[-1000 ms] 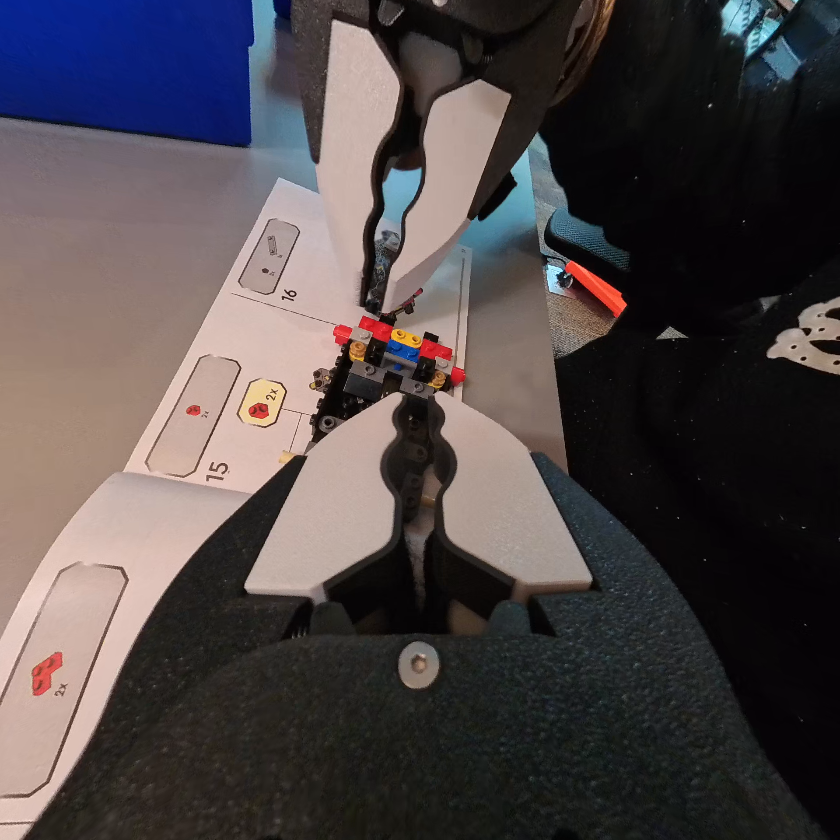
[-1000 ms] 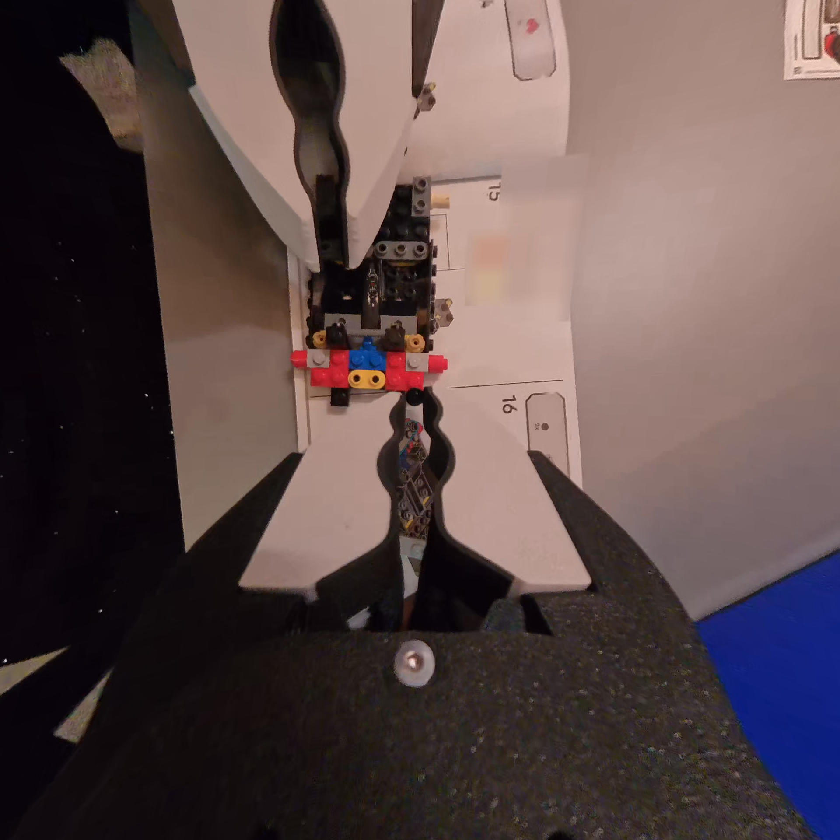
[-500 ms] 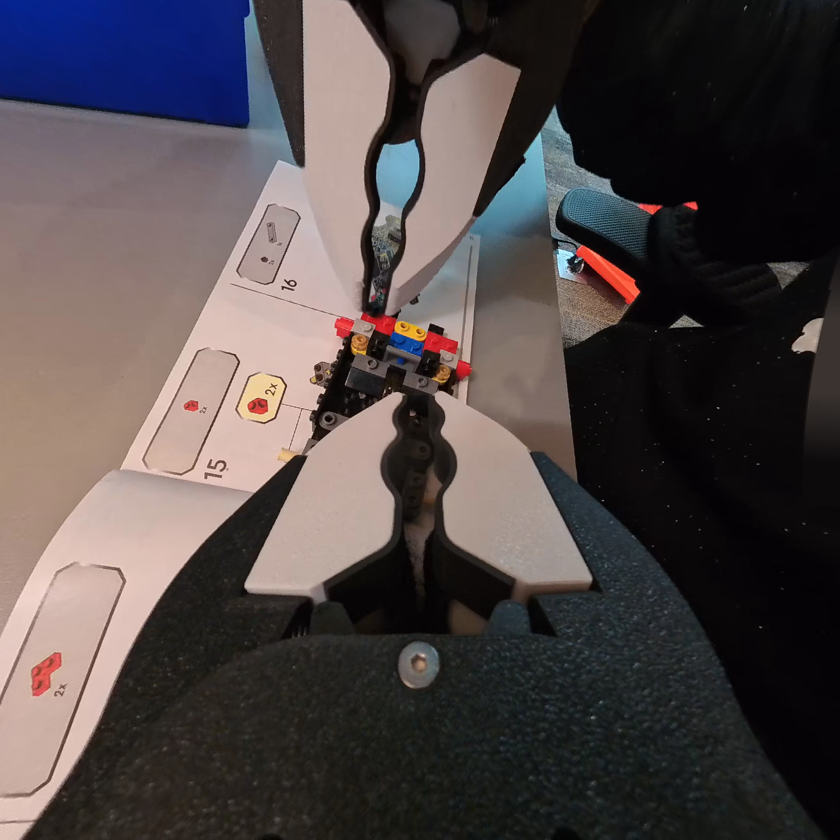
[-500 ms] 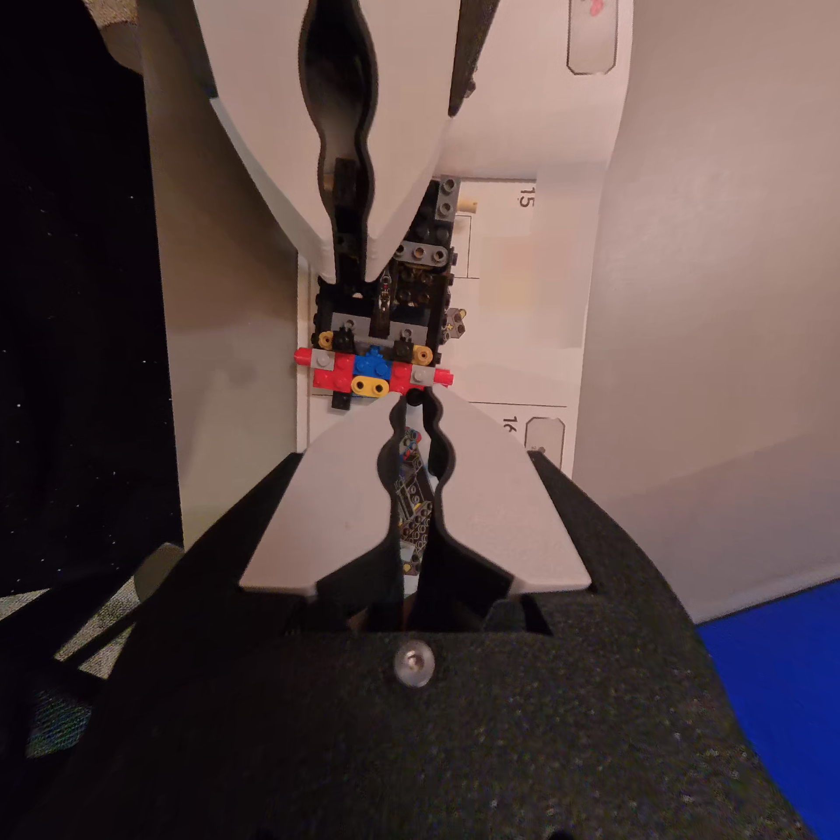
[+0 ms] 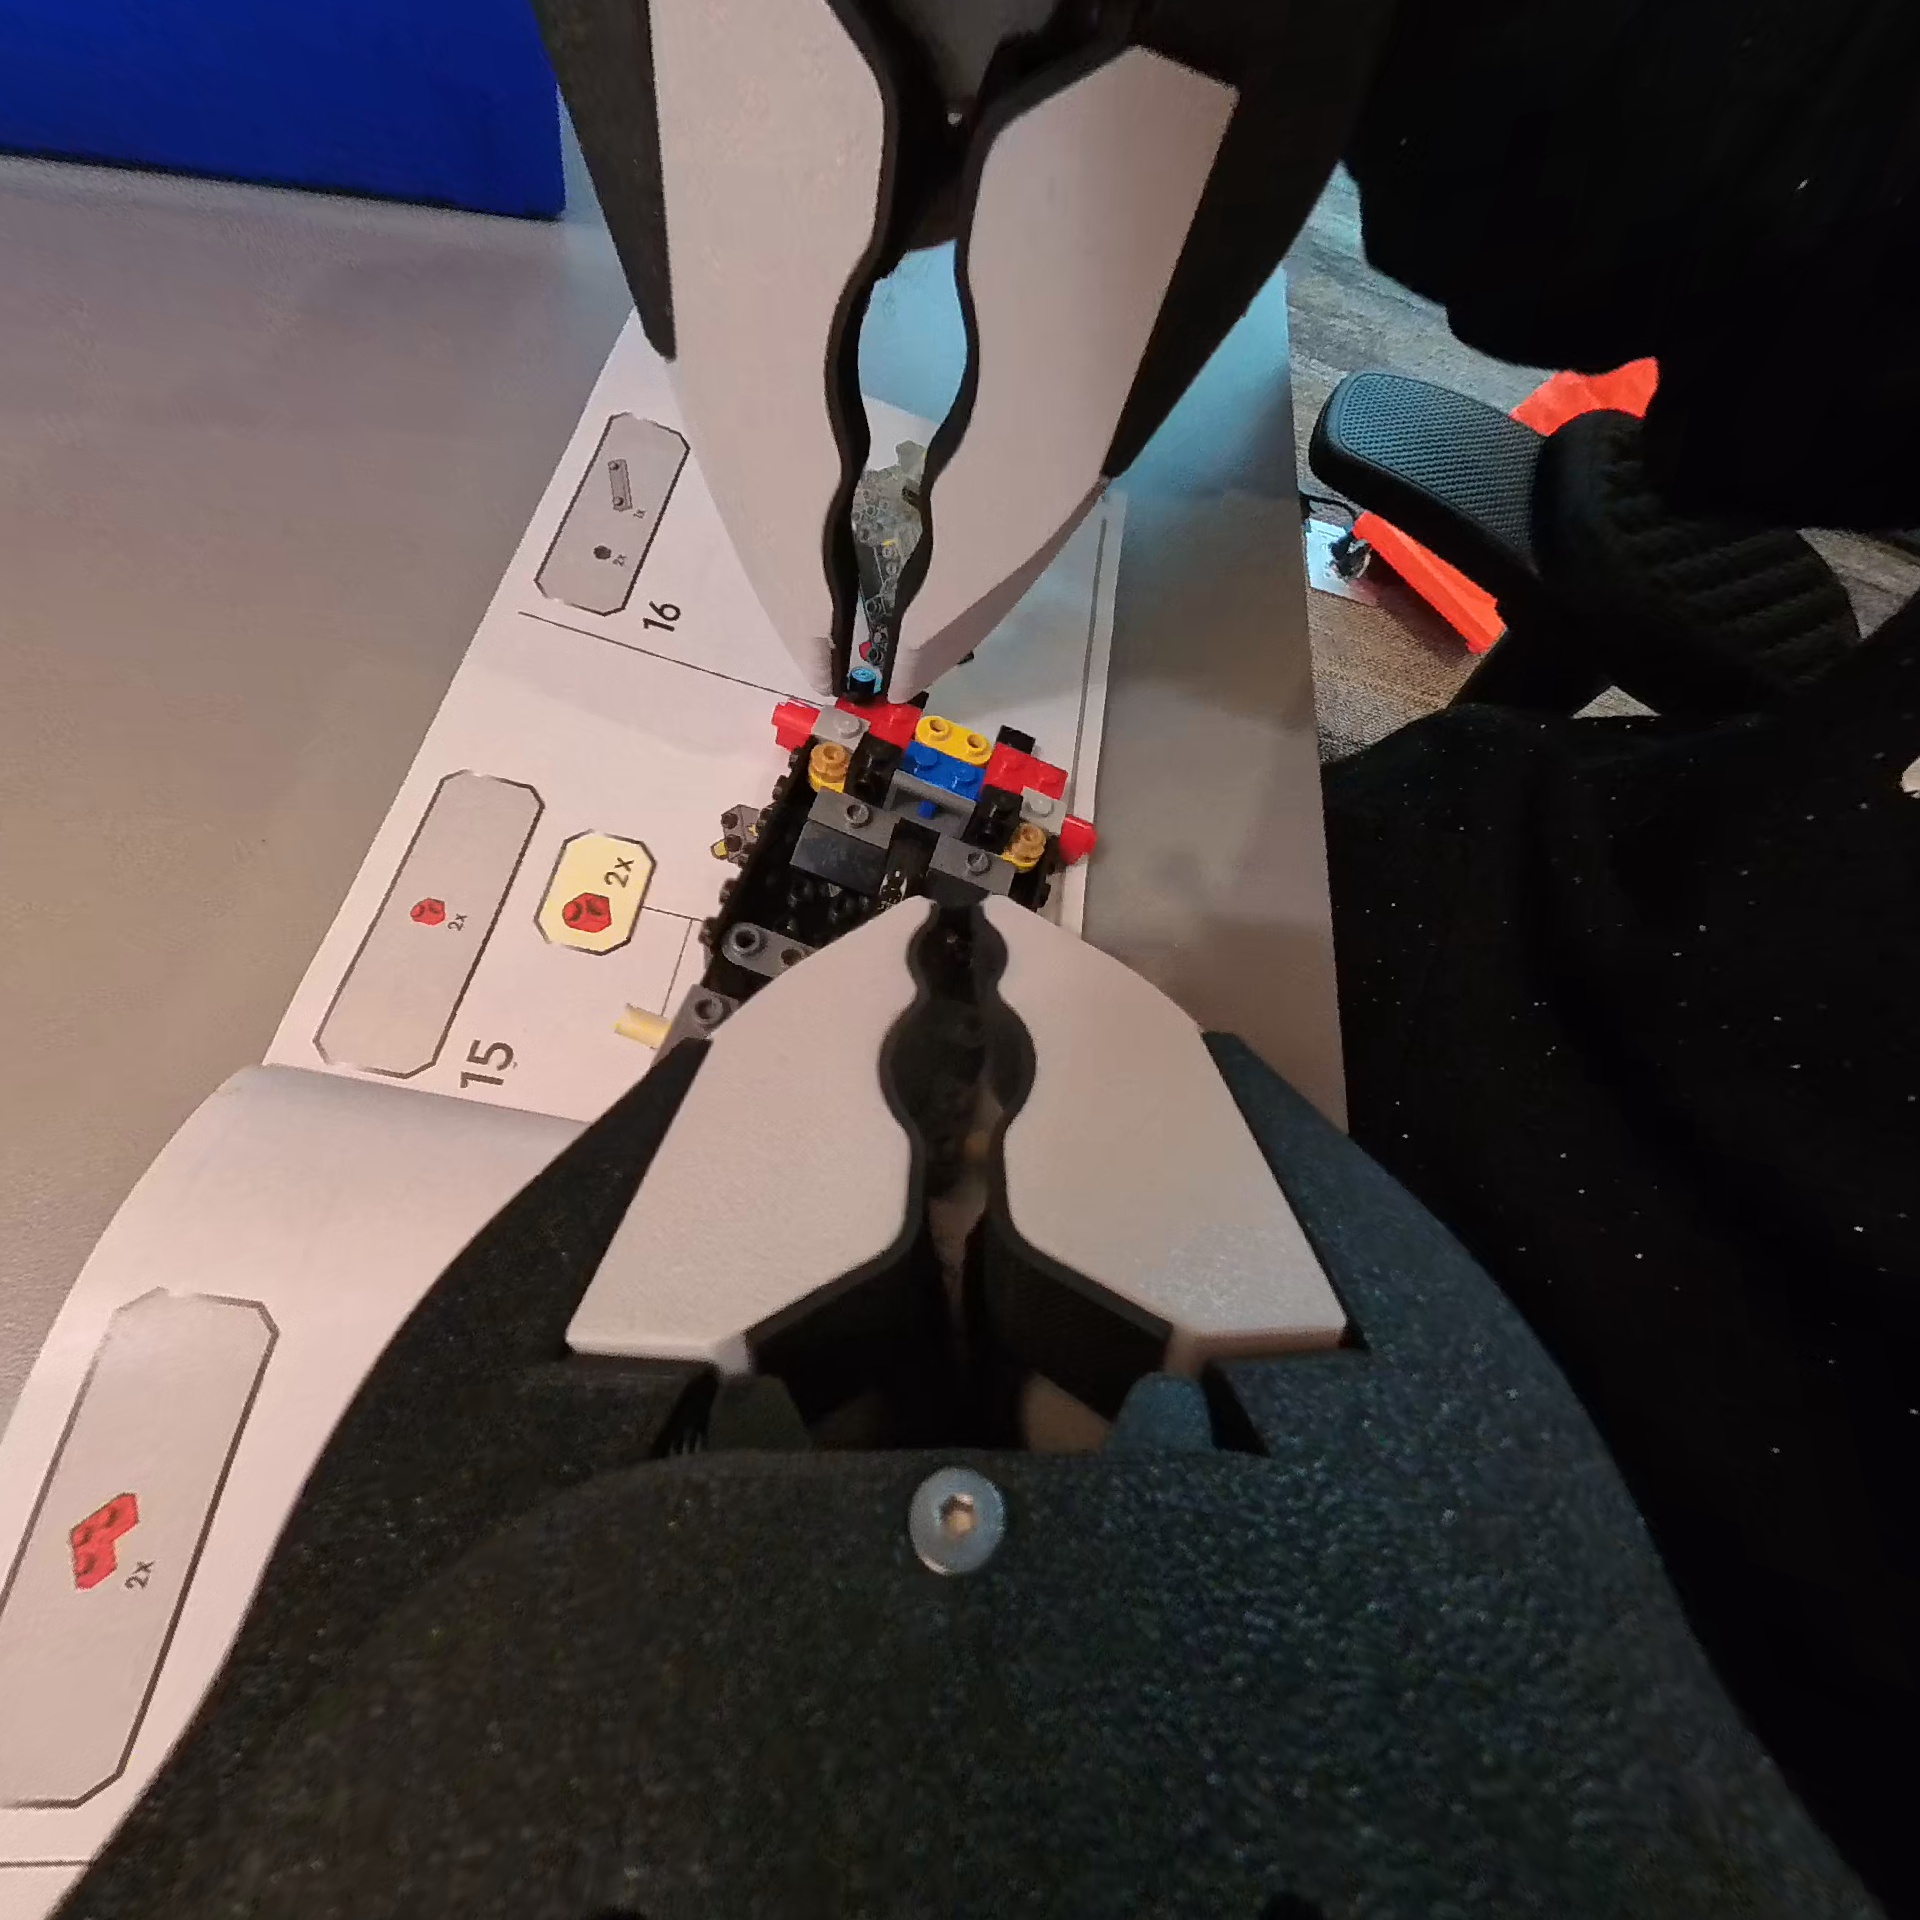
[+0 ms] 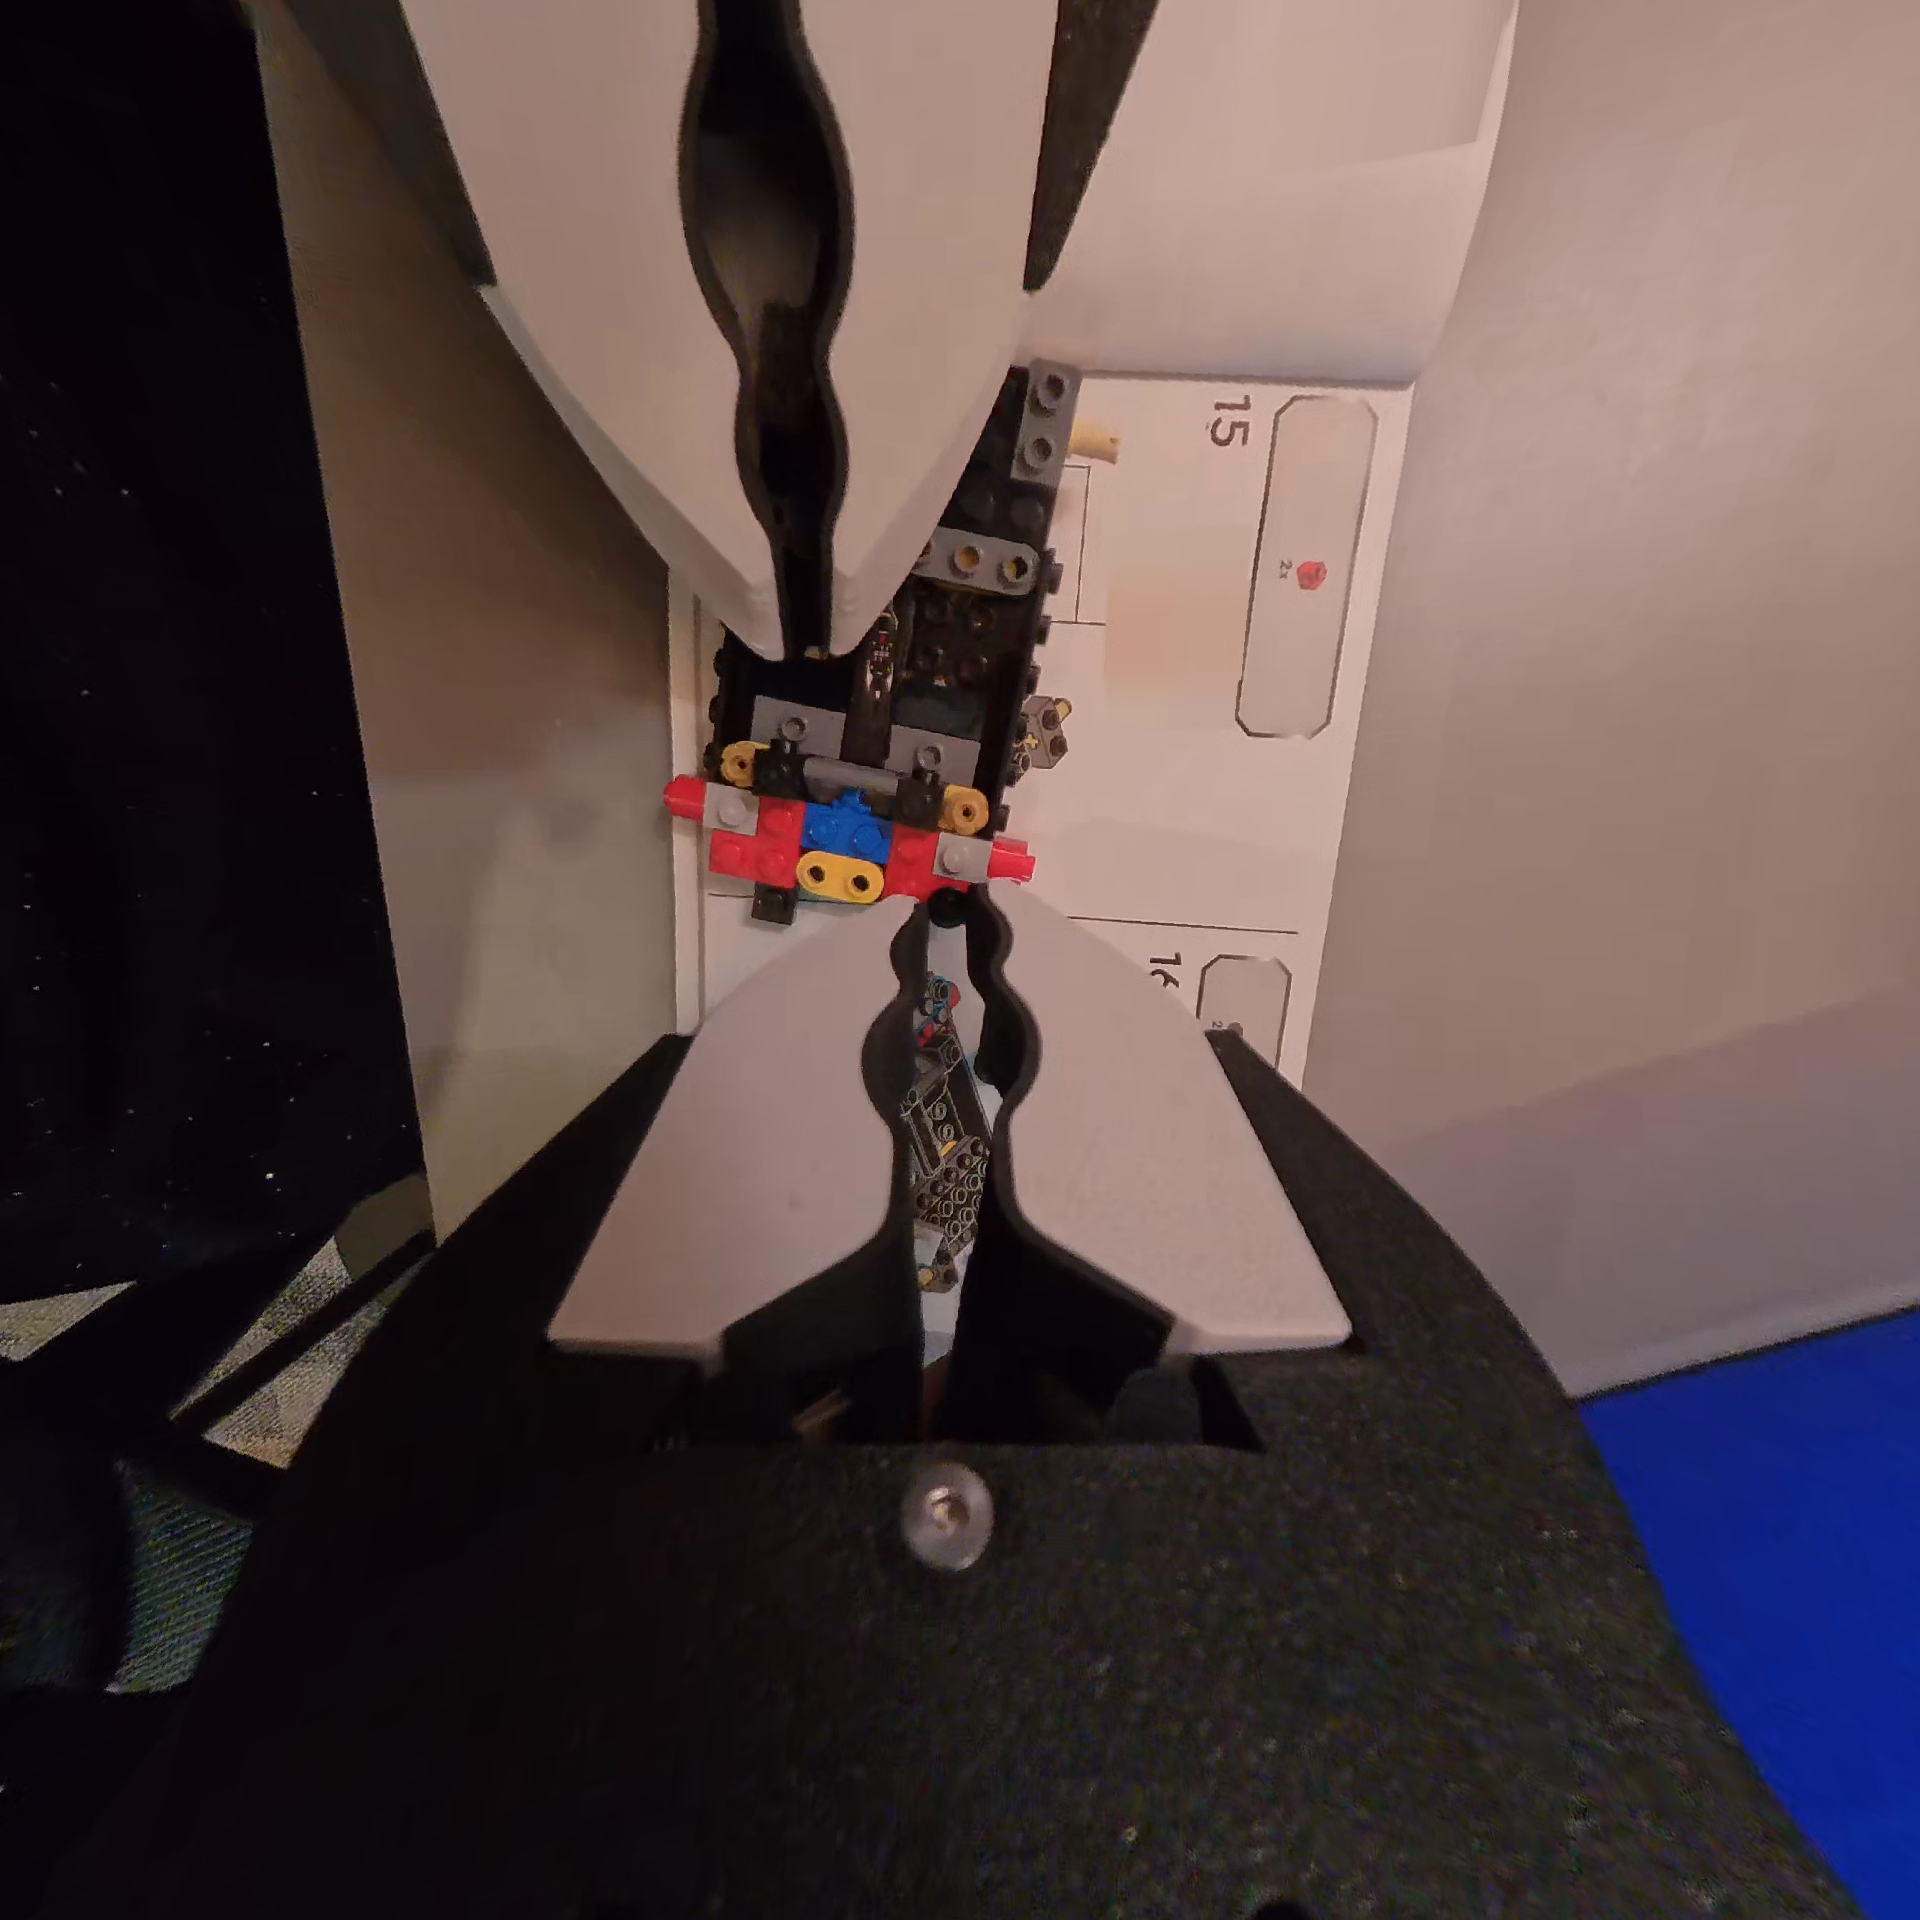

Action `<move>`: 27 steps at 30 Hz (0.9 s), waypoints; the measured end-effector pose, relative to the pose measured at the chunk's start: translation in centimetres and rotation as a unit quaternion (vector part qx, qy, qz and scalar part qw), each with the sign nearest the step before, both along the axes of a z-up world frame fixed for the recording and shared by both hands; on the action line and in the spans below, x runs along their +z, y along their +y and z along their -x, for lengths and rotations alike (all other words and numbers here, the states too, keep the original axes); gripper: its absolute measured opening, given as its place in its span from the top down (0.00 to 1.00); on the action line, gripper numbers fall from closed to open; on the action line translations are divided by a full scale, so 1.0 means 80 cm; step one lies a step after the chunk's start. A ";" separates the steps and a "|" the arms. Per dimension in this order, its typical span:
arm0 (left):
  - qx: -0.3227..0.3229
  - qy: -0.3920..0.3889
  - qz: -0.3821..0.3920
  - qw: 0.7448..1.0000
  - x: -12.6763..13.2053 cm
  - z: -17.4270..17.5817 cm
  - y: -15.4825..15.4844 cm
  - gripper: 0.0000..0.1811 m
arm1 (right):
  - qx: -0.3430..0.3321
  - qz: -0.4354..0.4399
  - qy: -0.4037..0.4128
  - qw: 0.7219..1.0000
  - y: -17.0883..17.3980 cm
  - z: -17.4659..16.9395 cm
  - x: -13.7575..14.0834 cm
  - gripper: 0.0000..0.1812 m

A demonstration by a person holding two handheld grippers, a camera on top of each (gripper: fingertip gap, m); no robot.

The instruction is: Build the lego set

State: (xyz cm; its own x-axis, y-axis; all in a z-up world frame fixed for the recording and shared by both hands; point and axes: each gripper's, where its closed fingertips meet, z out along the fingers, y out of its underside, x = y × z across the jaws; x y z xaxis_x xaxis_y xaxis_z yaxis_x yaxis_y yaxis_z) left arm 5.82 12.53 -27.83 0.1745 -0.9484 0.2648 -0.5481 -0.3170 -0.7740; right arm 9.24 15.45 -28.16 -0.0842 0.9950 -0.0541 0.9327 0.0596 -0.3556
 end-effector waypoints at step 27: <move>-0.006 0.005 0.019 1.000 -0.002 0.000 -0.002 0.99 | 0.005 0.006 0.012 1.000 -0.003 0.000 0.004 0.94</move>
